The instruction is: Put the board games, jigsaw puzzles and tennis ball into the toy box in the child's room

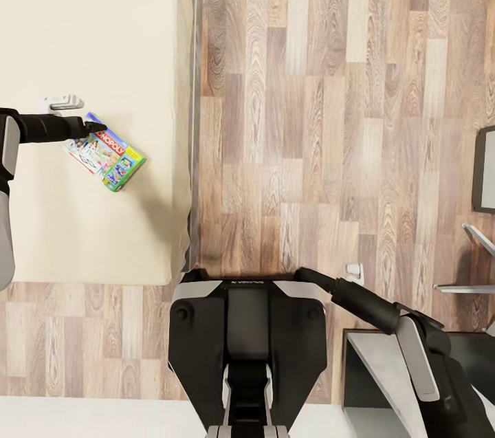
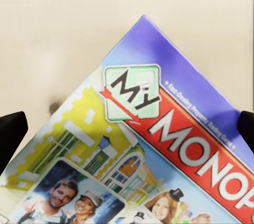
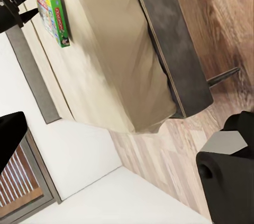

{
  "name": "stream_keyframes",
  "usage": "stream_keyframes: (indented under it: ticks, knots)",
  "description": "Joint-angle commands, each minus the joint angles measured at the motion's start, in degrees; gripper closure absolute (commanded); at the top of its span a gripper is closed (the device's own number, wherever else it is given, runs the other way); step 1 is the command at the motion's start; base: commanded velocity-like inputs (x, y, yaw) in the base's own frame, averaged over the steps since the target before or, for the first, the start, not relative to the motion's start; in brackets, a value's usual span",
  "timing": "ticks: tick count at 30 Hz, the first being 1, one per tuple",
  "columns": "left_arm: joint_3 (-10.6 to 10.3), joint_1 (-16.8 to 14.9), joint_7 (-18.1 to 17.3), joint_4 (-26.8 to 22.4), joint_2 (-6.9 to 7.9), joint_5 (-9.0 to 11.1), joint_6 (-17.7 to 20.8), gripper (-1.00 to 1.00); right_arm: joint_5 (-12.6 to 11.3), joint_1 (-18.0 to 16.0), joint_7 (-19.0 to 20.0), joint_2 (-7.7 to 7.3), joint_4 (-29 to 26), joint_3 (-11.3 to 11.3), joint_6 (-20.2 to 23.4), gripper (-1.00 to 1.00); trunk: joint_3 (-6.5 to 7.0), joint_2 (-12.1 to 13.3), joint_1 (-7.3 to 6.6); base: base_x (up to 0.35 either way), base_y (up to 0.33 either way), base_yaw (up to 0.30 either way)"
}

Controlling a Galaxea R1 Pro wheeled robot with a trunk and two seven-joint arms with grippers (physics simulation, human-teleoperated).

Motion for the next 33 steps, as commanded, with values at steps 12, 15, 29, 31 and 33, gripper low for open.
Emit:
stream_keyframes:
  ticks: [12,15,29,31,33]
  knots:
    - [0.12,0.01,-4.15,2.53,-0.05,-0.54,0.91,-1.00,-0.15,-0.02,0.11,-0.01,0.01,-0.25,0.31,-1.00,-0.06,-0.06,0.06,0.000,0.000,0.000]
    - [0.13,0.01,-4.91,2.55,-0.07,-0.57,0.97,-1.00,-0.15,-0.03,0.09,-0.01,0.01,-0.28,0.31,-1.00,-0.06,-0.06,0.06,0.000,0.000,0.000]
    - [0.13,0.01,-8.84,2.55,-0.08,-0.62,1.26,-1.00,-0.15,-0.01,0.04,-0.01,0.01,-0.29,0.38,-1.00,-0.06,-0.06,0.06,0.000,0.000,0.000]
    - [0.14,0.01,-9.18,2.55,-0.07,-0.60,1.65,-1.00,-0.15,-0.02,0.04,-0.01,0.01,-0.29,0.39,-1.00,-0.06,-0.06,0.06,0.000,0.000,0.000]
    - [0.15,0.01,-9.44,2.55,-0.05,-0.54,2.22,-1.00,-0.15,-0.03,0.05,-0.01,0.01,-0.29,0.37,-1.00,-0.06,-0.06,0.06,0.000,0.000,0.000]
